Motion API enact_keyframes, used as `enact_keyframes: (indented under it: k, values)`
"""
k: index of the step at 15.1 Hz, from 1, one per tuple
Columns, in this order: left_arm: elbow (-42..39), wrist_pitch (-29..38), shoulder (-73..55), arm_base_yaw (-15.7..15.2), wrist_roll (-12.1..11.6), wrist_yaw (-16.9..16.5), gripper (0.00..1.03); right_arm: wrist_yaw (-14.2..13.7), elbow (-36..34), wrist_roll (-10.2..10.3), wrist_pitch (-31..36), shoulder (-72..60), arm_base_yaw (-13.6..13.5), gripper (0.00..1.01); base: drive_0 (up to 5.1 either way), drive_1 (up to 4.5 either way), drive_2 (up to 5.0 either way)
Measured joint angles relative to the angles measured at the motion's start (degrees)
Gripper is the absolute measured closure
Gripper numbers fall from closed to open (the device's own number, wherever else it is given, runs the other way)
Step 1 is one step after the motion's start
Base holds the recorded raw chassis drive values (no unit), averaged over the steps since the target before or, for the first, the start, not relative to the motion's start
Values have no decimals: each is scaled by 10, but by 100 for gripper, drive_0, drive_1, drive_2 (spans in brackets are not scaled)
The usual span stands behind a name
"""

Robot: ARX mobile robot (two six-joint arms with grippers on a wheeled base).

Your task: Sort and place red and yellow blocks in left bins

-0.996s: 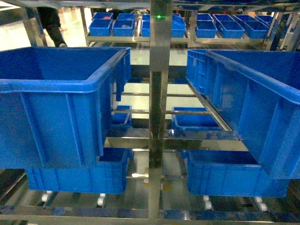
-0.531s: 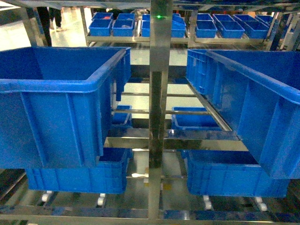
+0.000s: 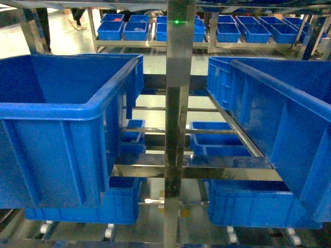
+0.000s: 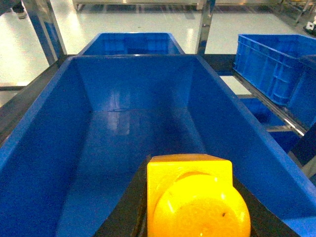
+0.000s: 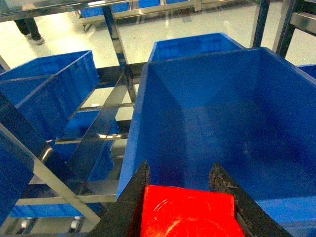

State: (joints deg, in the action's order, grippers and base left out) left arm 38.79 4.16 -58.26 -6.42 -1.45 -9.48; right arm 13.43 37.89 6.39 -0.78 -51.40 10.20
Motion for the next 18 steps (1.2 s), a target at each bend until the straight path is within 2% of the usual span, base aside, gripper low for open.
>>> enact_keyframes:
  k: [3,18]
  values:
    - [0,1,0,-1,0,0,77,0,0,0,0,0,0,73,0,0,0]
    - [0,1,-1,0,0,0,77,0,0,0,0,0,0,73,-2,155,-160]
